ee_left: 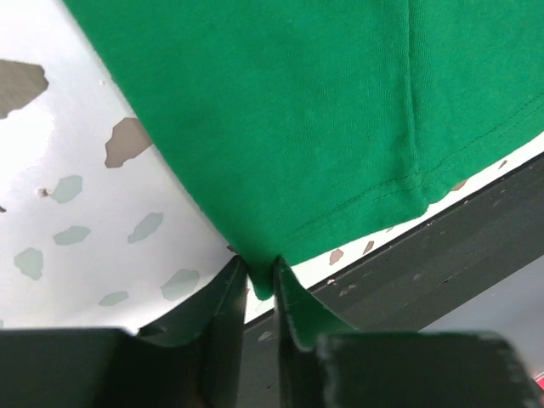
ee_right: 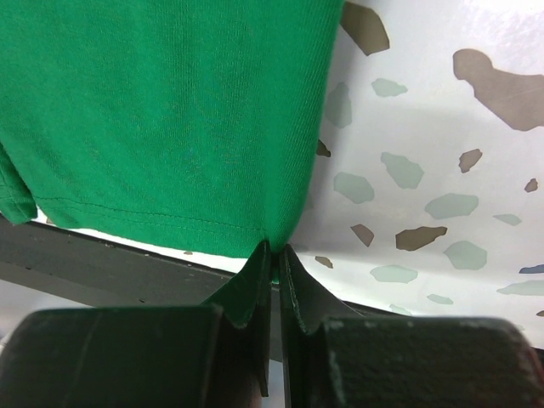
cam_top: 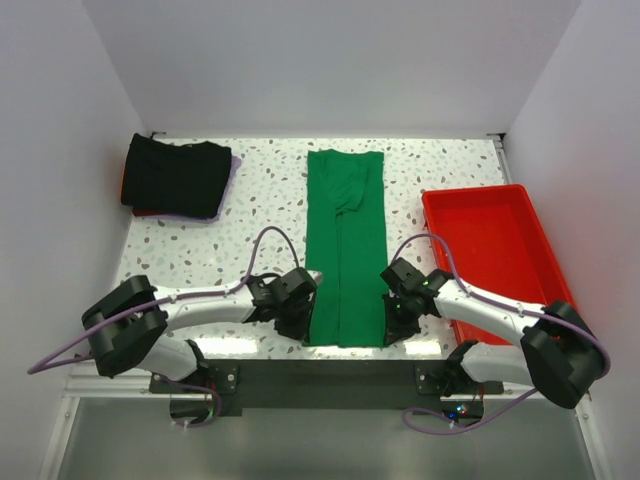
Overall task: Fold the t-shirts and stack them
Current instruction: Fold the tshirt
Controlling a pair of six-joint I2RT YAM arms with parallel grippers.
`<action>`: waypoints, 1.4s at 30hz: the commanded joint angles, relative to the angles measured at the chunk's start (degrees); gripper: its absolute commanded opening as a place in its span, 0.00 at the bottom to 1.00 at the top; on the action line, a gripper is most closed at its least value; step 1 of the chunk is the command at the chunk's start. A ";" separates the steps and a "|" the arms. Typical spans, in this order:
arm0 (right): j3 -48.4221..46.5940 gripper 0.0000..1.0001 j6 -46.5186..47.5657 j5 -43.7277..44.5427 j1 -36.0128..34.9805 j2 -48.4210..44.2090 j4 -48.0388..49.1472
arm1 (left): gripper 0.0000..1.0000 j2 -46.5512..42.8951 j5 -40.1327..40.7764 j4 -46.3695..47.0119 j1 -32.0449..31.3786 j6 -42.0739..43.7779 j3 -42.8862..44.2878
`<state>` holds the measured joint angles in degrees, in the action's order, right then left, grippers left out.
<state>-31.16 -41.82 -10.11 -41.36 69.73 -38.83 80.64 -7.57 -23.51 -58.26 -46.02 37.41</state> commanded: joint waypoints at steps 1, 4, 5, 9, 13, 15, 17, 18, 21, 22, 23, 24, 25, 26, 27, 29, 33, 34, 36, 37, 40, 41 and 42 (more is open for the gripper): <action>-0.04 0.04 0.78 -0.17 -0.30 -0.21 -0.72 | 0.22 2.06 -0.60 0.30 -0.54 0.84 1.17; -0.48 0.02 1.04 -0.09 -0.30 -0.30 -0.98 | 0.12 2.77 -1.04 0.57 -0.71 1.37 1.61; -0.66 0.01 1.04 -0.17 -0.30 -0.30 -1.07 | 0.05 2.94 -0.95 0.48 -0.71 1.46 1.79; -2.67 0.00 1.04 -0.44 -0.30 -1.79 -2.65 | 0.00 1.81 1.32 -1.19 -0.71 1.37 2.84; -5.49 0.00 0.25 0.43 -0.30 -4.16 -6.77 | 0.00 -1.09 6.42 -6.09 -0.71 0.32 5.91; -7.41 0.00 -0.62 1.23 -0.30 -5.83 -7.92 | 0.00 -1.71 9.40 -7.69 -0.63 -0.03 8.46; -8.91 0.00 -1.15 2.72 -0.30 -6.63 -9.24 | 0.00 -2.07 11.17 -9.97 -0.37 -0.03 11.18; -10.57 0.00 -1.33 3.07 -0.21 -6.63 -9.42 | 0.00 -2.07 13.00 -10.76 -0.19 -0.03 12.07; -13.74 0.00 -1.33 5.27 -0.30 -5.67 -10.04 | 0.00 -2.07 14.95 -12.44 1.39 0.49 14.71; -14.54 0.00 -1.33 5.97 -0.12 -5.31 -10.21 | 0.00 -2.33 14.87 -12.27 2.00 0.93 15.06; -15.24 0.00 -1.24 7.20 -0.12 -4.88 -10.13 | 0.00 -2.33 14.96 -11.92 3.40 1.28 15.58; -16.47 0.00 -1.07 7.82 -0.03 -4.09 -10.04 | 0.00 -2.33 14.70 -11.74 4.11 1.63 15.76; -17.00 0.00 -0.98 8.35 0.05 -3.56 -9.69 | 0.00 -2.24 14.43 -11.04 4.90 2.33 15.94; -17.53 0.00 -0.81 9.57 0.40 -3.20 -9.43 | 0.00 -2.16 13.99 -10.60 6.65 2.69 16.03; -18.40 0.00 -0.54 9.93 0.67 -2.77 -9.25 | 0.00 -2.07 13.29 -10.25 7.54 2.95 16.12; -19.29 0.00 0.07 11.07 1.11 -1.45 -8.46 | 0.00 -1.72 12.59 -9.10 9.99 3.92 16.47; -21.39 0.00 1.22 13.36 3.74 1.10 -5.56 | 0.00 0.65 11.44 -7.00 11.50 6.02 18.13; -21.84 0.00 1.57 13.53 4.36 1.71 -4.16 | 0.00 2.14 11.27 -6.90 11.76 6.29 18.66; -23.24 0.00 2.88 13.63 6.46 3.91 -2.93 | 0.00 3.55 11.53 -6.73 12.47 6.90 20.51; -23.77 0.00 3.41 13.19 7.34 4.96 -1.79 | 0.00 4.60 11.70 -6.21 12.73 7.17 21.56; -26.40 0.00 5.69 12.83 10.33 8.57 0.24 | 0.00 6.71 11.00 -4.45 15.01 7.96 23.14; -27.28 0.00 6.83 12.83 11.30 10.66 0.51 | 0.00 7.33 10.74 -4.18 16.32 8.22 23.58; -29.12 0.00 7.45 13.01 11.74 11.73 0.86 | 0.00 8.56 10.39 -3.57 16.94 8.84 24.11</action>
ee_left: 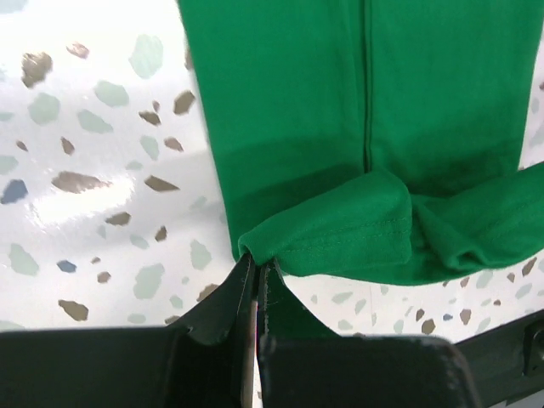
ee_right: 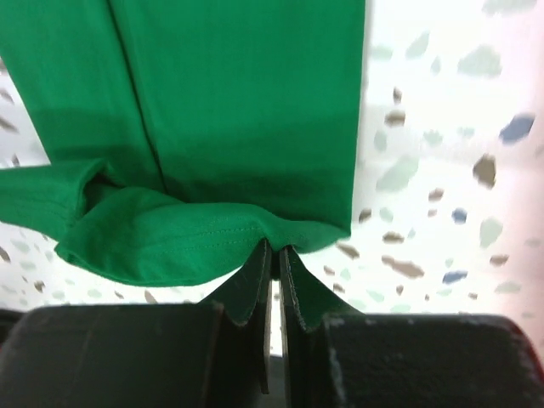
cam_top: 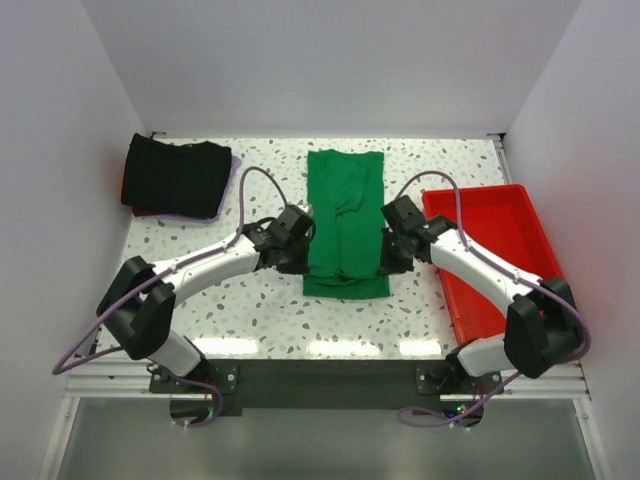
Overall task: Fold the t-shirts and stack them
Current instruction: Fold the tshirt
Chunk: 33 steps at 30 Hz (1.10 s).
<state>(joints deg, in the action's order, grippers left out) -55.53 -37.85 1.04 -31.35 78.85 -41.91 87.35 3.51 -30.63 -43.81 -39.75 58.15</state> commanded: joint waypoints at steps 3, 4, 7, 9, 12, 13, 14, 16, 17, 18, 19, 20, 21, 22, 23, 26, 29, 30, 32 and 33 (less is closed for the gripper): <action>-8.79 0.00 5.50 1.86 3.14 7.00 4.29 | 0.00 4.05 -1.22 4.26 4.78 4.14 6.27; -9.77 0.00 5.94 2.04 3.58 8.15 4.38 | 0.00 5.53 -1.31 4.53 5.40 4.59 7.67; -12.85 0.00 7.34 1.86 5.07 11.76 4.91 | 0.00 8.79 -2.45 5.41 7.86 5.99 10.65; -14.78 0.00 8.31 1.42 6.56 14.12 5.08 | 0.00 10.90 -3.24 6.28 9.44 7.13 12.33; -17.32 0.00 9.45 0.81 8.58 16.07 5.17 | 0.00 13.36 -5.43 6.90 11.29 8.45 15.58; -18.03 0.00 9.80 0.63 9.11 17.55 5.26 | 0.00 15.20 -6.05 6.99 11.64 8.81 17.16; -19.43 0.00 10.33 0.28 10.07 18.26 5.35 | 0.00 16.00 -7.10 7.25 12.43 8.98 17.95; -20.93 0.00 11.04 -0.24 10.96 20.54 5.35 | 0.00 18.28 -7.90 7.43 13.13 9.60 20.15; -22.59 0.00 11.56 -0.42 11.83 21.34 5.26 | 0.00 18.99 -8.42 7.52 13.40 9.77 20.86; -23.48 0.00 11.74 -0.68 12.28 22.30 5.09 | 0.00 20.30 -8.60 7.60 13.58 10.21 21.65; -24.27 0.00 12.00 -0.86 12.54 23.10 4.91 | 0.00 20.75 -8.69 7.61 14.01 10.30 22.79; -25.93 0.00 12.44 -0.95 13.07 24.76 4.73 | 0.00 21.45 -9.04 7.61 14.28 10.48 23.41; -26.64 0.00 12.62 -0.86 13.42 25.38 4.73 | 0.00 22.50 -9.22 7.78 14.45 10.65 23.93; -27.26 0.00 12.88 -0.95 13.60 26.09 4.56 | 0.00 23.12 -9.39 7.69 14.98 10.74 24.98; -28.57 0.00 13.06 -0.95 14.12 27.57 4.56 | 0.00 23.56 -9.48 7.69 15.16 10.83 25.60; -30.60 0.00 13.76 -2.35 14.92 30.04 4.21 | 0.00 25.23 -8.96 6.82 15.77 10.57 27.54; -32.36 0.00 14.29 -2.97 15.27 32.32 3.77 | 0.00 25.85 -8.43 6.29 16.30 9.87 28.33; -32.62 0.00 14.38 -3.15 15.36 32.77 3.51 | 0.00 26.11 -8.52 6.29 16.39 9.69 28.60; -33.24 0.00 14.64 -3.50 15.36 33.47 3.59 | 0.00 26.12 -8.43 6.20 16.48 9.43 28.68; -33.42 0.00 14.73 -3.50 15.44 34.08 3.68 | 0.00 26.29 -8.43 6.20 16.57 9.25 28.69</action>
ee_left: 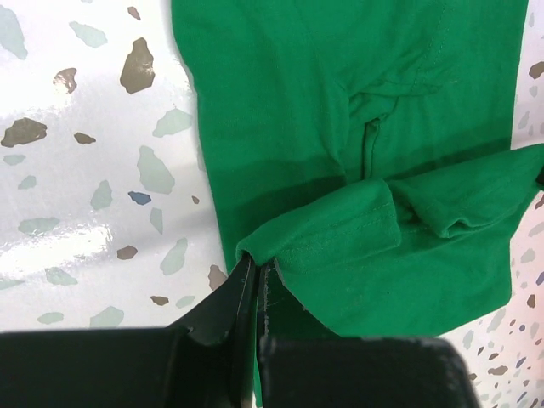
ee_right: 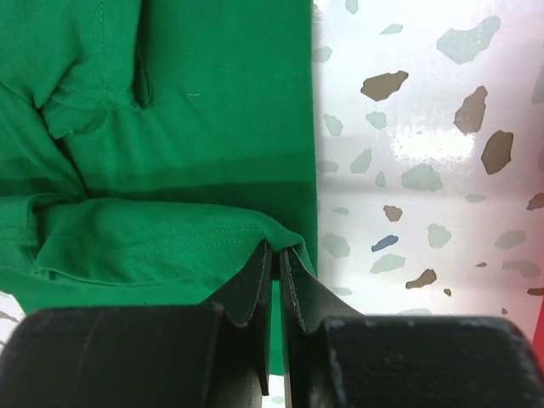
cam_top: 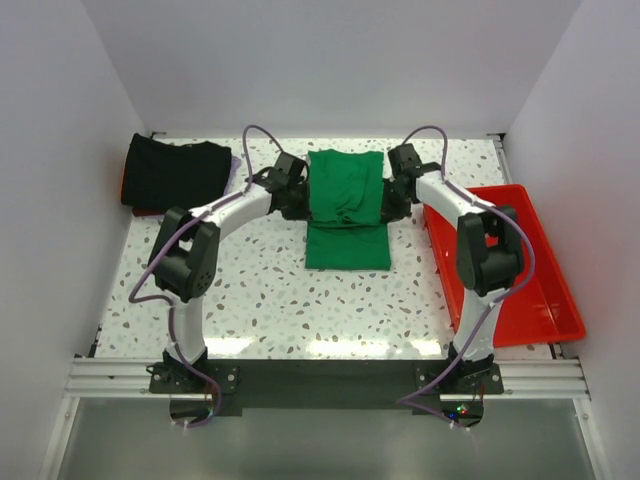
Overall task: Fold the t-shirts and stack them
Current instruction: Fold the tshirt
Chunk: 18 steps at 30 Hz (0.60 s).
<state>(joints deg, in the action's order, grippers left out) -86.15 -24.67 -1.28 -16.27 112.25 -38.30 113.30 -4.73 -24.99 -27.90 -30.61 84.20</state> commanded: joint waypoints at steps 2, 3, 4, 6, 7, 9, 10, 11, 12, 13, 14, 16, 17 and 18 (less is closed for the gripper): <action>-3.41 0.00 1.55 -1.44 0.45 1.39 0.16 | 0.00 0.52 0.59 -0.23 0.57 -0.32 2.81; -3.67 0.00 1.55 -1.62 0.45 2.01 0.07 | 0.00 0.78 0.60 -0.23 0.65 -0.50 2.89; -4.02 0.00 1.55 -1.53 0.54 2.27 -0.02 | 0.00 0.96 0.34 -0.23 0.65 -0.50 2.98; -4.90 0.01 1.46 -1.45 0.63 2.45 -0.37 | 0.18 1.66 -0.10 -0.41 0.83 -0.68 3.51; -5.25 0.07 1.29 -1.62 0.71 2.45 -0.54 | 0.34 1.84 -0.19 -0.49 1.00 -0.68 3.86; -7.36 0.38 1.37 -2.41 0.72 2.45 -2.29 | 0.78 1.41 1.47 -1.11 1.27 -0.42 4.91; -8.67 0.51 1.72 -3.46 0.72 2.10 -2.82 | 0.85 0.97 2.35 -1.20 1.36 -0.24 5.18; -8.77 0.56 1.64 -4.16 0.80 1.49 -3.09 | 0.90 0.44 3.58 -1.02 1.36 0.46 5.27; -8.60 0.58 1.64 -4.61 0.80 0.88 -2.92 | 0.91 -0.44 4.02 -0.94 1.44 0.73 5.18; -8.16 0.60 1.73 -4.78 0.72 -0.09 -2.74 | 0.92 -1.05 4.38 -0.93 1.45 0.90 4.92; -7.03 0.62 1.55 -4.79 0.80 -1.84 -2.57 | 0.92 -1.84 4.47 -0.76 1.45 1.08 4.66; -5.44 0.63 1.55 -4.70 0.80 -3.78 -1.95 | 0.92 -2.64 4.03 -0.23 1.45 1.08 2.47; -3.87 0.64 1.64 -4.61 0.80 -5.27 -1.86 | 0.92 -3.60 3.07 0.73 1.36 0.91 1.50; -2.89 0.64 1.73 -4.52 0.80 -5.89 -1.77 | 0.92 -4.04 2.54 1.26 1.36 0.73 -0.60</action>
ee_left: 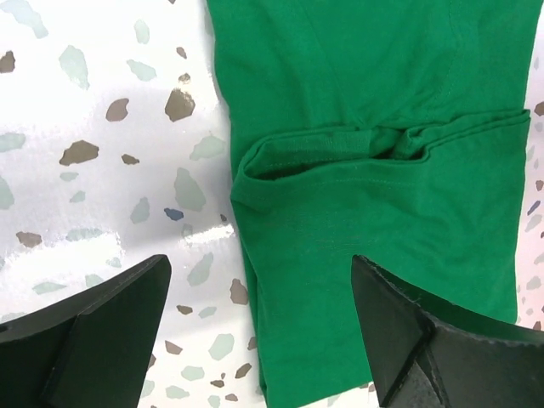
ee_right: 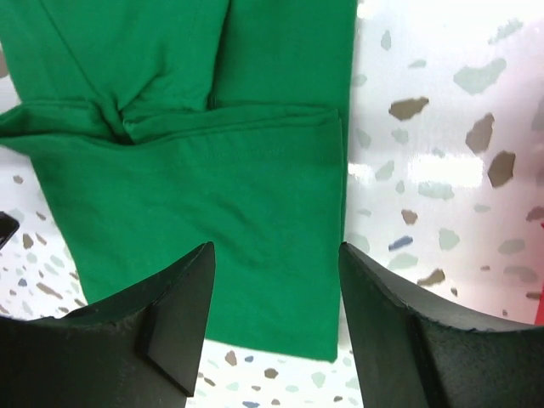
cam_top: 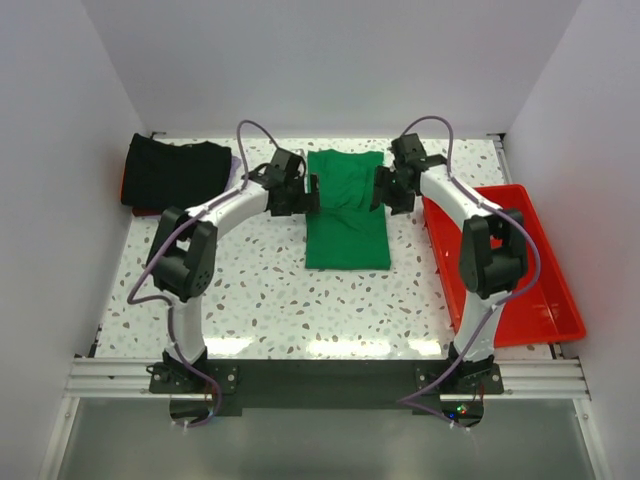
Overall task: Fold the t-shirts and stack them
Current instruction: Fold the tshirt
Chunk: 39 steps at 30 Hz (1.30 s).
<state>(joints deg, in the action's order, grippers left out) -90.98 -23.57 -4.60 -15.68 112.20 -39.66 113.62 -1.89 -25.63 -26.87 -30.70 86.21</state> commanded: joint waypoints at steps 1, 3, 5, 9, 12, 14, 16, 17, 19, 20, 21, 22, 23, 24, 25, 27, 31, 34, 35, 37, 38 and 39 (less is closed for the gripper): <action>2.73 0.64 0.81 -1.20 0.21 -6.38 -0.33 | 0.91 -4.81 -0.92 2.24 0.33 0.64 -3.67; 5.19 0.64 0.90 -1.46 0.21 -7.87 -0.50 | 0.90 -5.95 -1.97 2.77 0.33 0.20 -6.22; 7.82 0.64 0.90 -1.46 0.21 -9.01 -0.42 | 0.87 -7.01 -3.03 3.82 0.24 -0.15 -8.16; 13.01 0.63 0.20 -2.43 0.13 -12.00 0.90 | 0.83 -10.08 -3.56 5.24 -0.11 -0.68 -13.08; 17.40 0.63 -0.51 -3.22 0.13 -14.20 2.21 | 0.82 -11.40 -4.00 5.94 -0.72 -0.94 -15.63; 21.18 0.60 -1.30 -4.18 0.13 -15.78 3.18 | 0.81 -12.19 -4.17 6.55 -1.34 -1.38 -16.86; 23.55 0.57 -2.09 -4.97 0.13 -16.66 4.50 | 0.81 -12.64 -4.35 6.73 -1.78 -1.82 -18.62; 25.66 0.56 -2.44 -5.24 0.21 -17.27 4.94 | 0.81 -13.07 -4.52 7.08 -1.95 -2.26 -19.15; 27.69 0.53 -3.31 -5.51 0.13 -17.89 6.52 | 0.80 -13.51 -4.61 7.43 -2.48 -2.70 -20.64; 29.26 0.52 -3.58 -5.68 0.13 -18.42 7.05 | 0.80 -13.86 -4.61 7.69 -2.66 -2.87 -21.34; 29.98 0.51 -3.93 -5.60 0.04 -18.51 8.18 | 0.80 -14.04 -4.61 7.78 -3.01 -3.14 -21.61; 30.59 0.49 -4.20 -5.68 0.12 -18.69 8.80 | 0.80 -14.30 -4.53 7.87 -3.10 -3.05 -21.88; 31.47 0.49 -4.46 -5.86 0.13 -18.34 9.33 | 0.80 -14.39 -4.44 7.79 -3.27 -3.23 -22.05; 31.74 0.48 -4.64 -6.03 0.13 -17.99 9.95 | 0.80 -14.57 -4.35 7.87 -3.45 -3.31 -22.32; 32.09 0.46 -4.90 -6.12 0.04 -17.72 10.13 | 0.80 -14.66 -4.26 7.87 -3.54 -3.32 -22.49; 32.36 0.44 -5.08 -6.30 0.04 -17.02 10.39 | 0.80 -15.01 -4.09 7.79 -3.71 -3.49 -22.84; 33.23 0.42 -4.90 -6.04 -0.05 -16.67 11.36 | 0.80 -15.54 -3.82 7.79 -4.06 -3.75 -23.55; 33.15 0.40 -4.73 -6.03 -0.14 -15.27 11.36 | 0.80 -15.63 -3.73 7.96 -4.24 -3.84 -23.99; 33.06 0.40 -4.64 -5.95 -0.22 -15.09 11.27 | 0.80 -15.63 -3.73 7.96 -4.33 -3.93 -24.08; 33.06 0.38 -4.47 -5.60 -0.57 -14.65 10.66 | 0.80 -15.63 -3.39 7.87 -4.50 -3.93 -24.16; 33.06 0.38 -4.55 -5.42 -0.66 -14.56 10.48 | 0.80 -15.80 -3.30 7.79 -4.50 -4.02 -24.25; 33.15 0.37 -4.38 -5.42 -0.75 -14.38 10.31 | 0.80 -15.71 -3.12 7.87 -4.59 -4.11 -24.43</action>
<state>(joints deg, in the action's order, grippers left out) -57.93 -27.66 -10.04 -15.88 97.27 -30.33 100.49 -5.72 -19.99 -30.96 -33.87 62.28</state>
